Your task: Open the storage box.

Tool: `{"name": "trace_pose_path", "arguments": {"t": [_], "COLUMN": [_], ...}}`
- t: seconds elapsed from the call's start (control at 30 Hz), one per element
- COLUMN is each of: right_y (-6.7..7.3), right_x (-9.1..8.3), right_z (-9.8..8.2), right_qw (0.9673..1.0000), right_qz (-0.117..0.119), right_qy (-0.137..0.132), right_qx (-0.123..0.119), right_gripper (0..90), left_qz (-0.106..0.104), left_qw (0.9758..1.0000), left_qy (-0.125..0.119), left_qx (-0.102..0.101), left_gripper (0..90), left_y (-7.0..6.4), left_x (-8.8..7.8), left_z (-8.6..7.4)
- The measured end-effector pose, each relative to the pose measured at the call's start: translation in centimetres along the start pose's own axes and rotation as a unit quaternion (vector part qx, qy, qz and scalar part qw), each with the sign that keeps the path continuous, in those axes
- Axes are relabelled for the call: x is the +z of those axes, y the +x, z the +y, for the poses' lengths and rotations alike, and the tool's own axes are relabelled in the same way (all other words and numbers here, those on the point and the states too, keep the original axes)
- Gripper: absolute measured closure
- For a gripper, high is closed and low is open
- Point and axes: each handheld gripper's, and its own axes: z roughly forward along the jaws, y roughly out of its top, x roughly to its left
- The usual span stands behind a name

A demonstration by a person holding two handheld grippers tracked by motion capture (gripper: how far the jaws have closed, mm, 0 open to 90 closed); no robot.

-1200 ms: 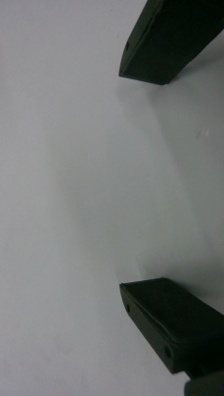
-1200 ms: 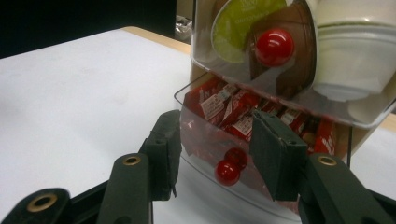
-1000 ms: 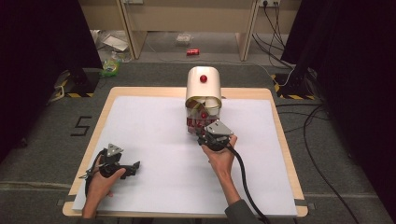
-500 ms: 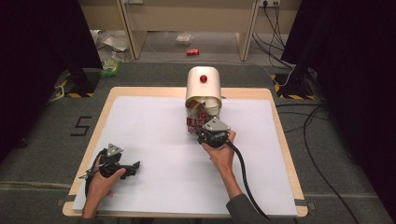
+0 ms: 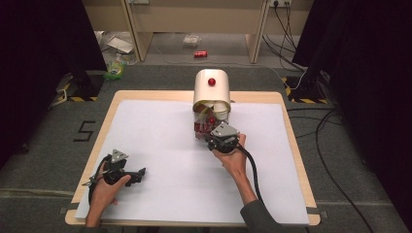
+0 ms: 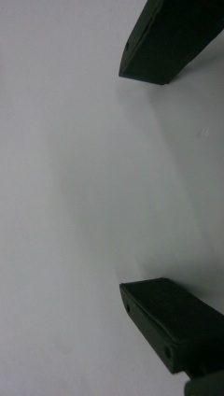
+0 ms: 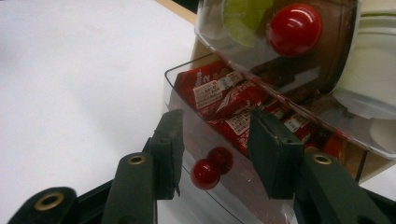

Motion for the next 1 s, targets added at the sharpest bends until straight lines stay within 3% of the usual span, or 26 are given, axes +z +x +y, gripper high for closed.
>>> {"name": "trace_pose_path", "arguments": {"t": [0.2,0.7,1.0], "right_y": [0.3,1.2,2.0], "right_x": [-0.6,-2.3,-2.7], "right_z": [0.0,-0.7,-1.5], "right_qw": [0.9996,0.9989,0.9973], "right_qz": [0.008,0.040,0.055], "right_qy": [0.012,0.008,0.021], "right_qx": [-0.025,-0.022,-0.044], "right_gripper": [56.3,56.0,56.5], "left_qz": [0.000,0.000,0.000], "left_qw": [1.0000,1.0000,1.0000], "left_qy": [0.000,0.000,0.000], "left_qx": [0.000,0.000,0.000], "left_gripper": [0.0,0.0,0.0], "left_y": [0.0,0.0,0.0], "left_x": [0.0,0.0,0.0], "left_z": [0.0,0.0,0.0]}}
